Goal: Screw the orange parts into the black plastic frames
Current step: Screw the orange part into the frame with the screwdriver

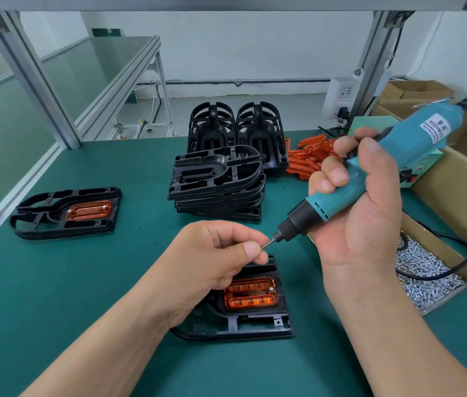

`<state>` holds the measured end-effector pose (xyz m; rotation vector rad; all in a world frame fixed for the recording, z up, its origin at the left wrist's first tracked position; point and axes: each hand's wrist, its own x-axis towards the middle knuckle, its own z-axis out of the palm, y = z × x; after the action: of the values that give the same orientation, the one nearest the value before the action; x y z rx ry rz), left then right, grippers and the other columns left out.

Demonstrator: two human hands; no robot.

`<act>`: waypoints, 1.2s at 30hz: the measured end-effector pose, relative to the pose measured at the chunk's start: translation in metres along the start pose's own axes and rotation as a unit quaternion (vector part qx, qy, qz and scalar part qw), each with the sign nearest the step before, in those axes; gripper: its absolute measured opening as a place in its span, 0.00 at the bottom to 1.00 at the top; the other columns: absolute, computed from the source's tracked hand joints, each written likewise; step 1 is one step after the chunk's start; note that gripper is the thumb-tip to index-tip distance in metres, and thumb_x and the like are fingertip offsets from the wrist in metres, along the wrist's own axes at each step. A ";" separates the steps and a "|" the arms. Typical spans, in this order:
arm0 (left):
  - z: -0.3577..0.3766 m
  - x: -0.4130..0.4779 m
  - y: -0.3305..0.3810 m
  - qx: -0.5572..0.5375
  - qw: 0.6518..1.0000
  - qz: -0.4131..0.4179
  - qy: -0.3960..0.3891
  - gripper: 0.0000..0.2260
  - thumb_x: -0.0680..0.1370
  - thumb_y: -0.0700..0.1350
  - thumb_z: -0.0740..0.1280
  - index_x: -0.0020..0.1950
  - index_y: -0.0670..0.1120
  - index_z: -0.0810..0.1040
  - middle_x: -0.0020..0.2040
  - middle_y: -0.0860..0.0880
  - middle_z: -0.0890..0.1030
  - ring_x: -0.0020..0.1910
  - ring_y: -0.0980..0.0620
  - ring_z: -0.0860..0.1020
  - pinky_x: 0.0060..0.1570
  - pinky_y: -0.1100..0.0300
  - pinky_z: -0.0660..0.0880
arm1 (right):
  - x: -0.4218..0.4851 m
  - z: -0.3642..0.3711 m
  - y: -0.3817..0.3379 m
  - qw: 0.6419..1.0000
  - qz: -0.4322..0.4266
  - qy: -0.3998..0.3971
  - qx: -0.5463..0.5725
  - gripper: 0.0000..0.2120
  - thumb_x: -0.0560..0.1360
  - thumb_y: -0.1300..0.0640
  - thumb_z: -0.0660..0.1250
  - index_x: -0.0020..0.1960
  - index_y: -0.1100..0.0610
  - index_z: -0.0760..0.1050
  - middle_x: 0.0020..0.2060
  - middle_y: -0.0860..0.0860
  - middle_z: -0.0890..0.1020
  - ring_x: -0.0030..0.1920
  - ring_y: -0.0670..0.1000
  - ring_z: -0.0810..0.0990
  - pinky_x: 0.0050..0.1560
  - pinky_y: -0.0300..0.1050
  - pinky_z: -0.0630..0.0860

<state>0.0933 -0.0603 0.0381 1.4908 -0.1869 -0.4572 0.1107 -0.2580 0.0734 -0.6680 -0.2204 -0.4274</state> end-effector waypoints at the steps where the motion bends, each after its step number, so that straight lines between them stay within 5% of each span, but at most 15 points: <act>1: 0.000 0.000 0.000 -0.003 1.000 0.000 -0.005 0.07 0.81 0.39 0.72 0.53 0.49 0.88 0.47 0.44 0.87 0.29 0.56 0.64 0.28 0.65 0.63 | 0.000 0.000 0.000 1.000 0.001 0.004 0.002 0.04 0.84 0.61 0.61 0.55 0.54 0.74 0.43 0.50 0.79 0.33 0.46 0.73 0.37 0.39 0.72; 18: -0.002 0.000 0.001 -0.017 0.999 0.004 -0.027 0.11 0.75 0.43 0.74 0.57 0.48 0.88 0.51 0.41 0.87 0.30 0.55 0.62 0.28 0.65 0.63 | 0.001 -0.003 0.001 1.000 0.014 0.019 0.018 0.04 0.84 0.61 0.62 0.54 0.54 0.74 0.43 0.50 0.79 0.33 0.45 0.73 0.37 0.39 0.72; 23: 0.003 -0.002 0.003 0.071 0.997 0.038 0.021 0.09 0.75 0.46 0.74 0.54 0.55 0.88 0.48 0.47 0.88 0.29 0.58 0.68 0.29 0.69 0.66 | 0.001 -0.001 0.001 1.000 0.004 -0.010 -0.022 0.04 0.84 0.62 0.62 0.55 0.54 0.74 0.43 0.50 0.80 0.34 0.46 0.74 0.37 0.40 0.73; 26: 0.005 -0.004 0.003 0.145 0.984 0.083 0.056 0.12 0.80 0.42 0.73 0.53 0.60 0.87 0.47 0.54 0.89 0.43 0.63 0.84 0.43 0.72 0.77 | 0.000 0.000 0.005 0.999 0.000 0.010 -0.052 0.02 0.84 0.60 0.65 0.54 0.53 0.74 0.44 0.50 0.81 0.35 0.46 0.75 0.38 0.40 0.74; 29: 0.006 -0.005 0.003 0.171 0.979 0.086 0.067 0.12 0.80 0.42 0.73 0.55 0.61 0.86 0.48 0.56 0.88 0.52 0.60 0.85 0.55 0.64 0.78 | 0.001 -0.002 0.008 0.998 0.011 0.043 -0.050 0.02 0.84 0.58 0.67 0.54 0.54 0.73 0.43 0.50 0.81 0.35 0.46 0.75 0.38 0.40 0.74; 36: 0.007 -0.005 0.000 0.234 0.962 0.097 0.101 0.11 0.78 0.47 0.76 0.54 0.65 0.84 0.47 0.59 0.87 0.48 0.55 0.85 0.51 0.60 0.80 | 0.000 -0.004 0.011 0.997 0.011 0.054 -0.060 0.03 0.84 0.59 0.68 0.53 0.53 0.75 0.43 0.51 0.81 0.35 0.47 0.75 0.38 0.41 0.74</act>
<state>0.0860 -0.0650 0.0392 1.9476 -0.2898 -0.1002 0.1156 -0.2529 0.0640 -0.7624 -0.0858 -0.4556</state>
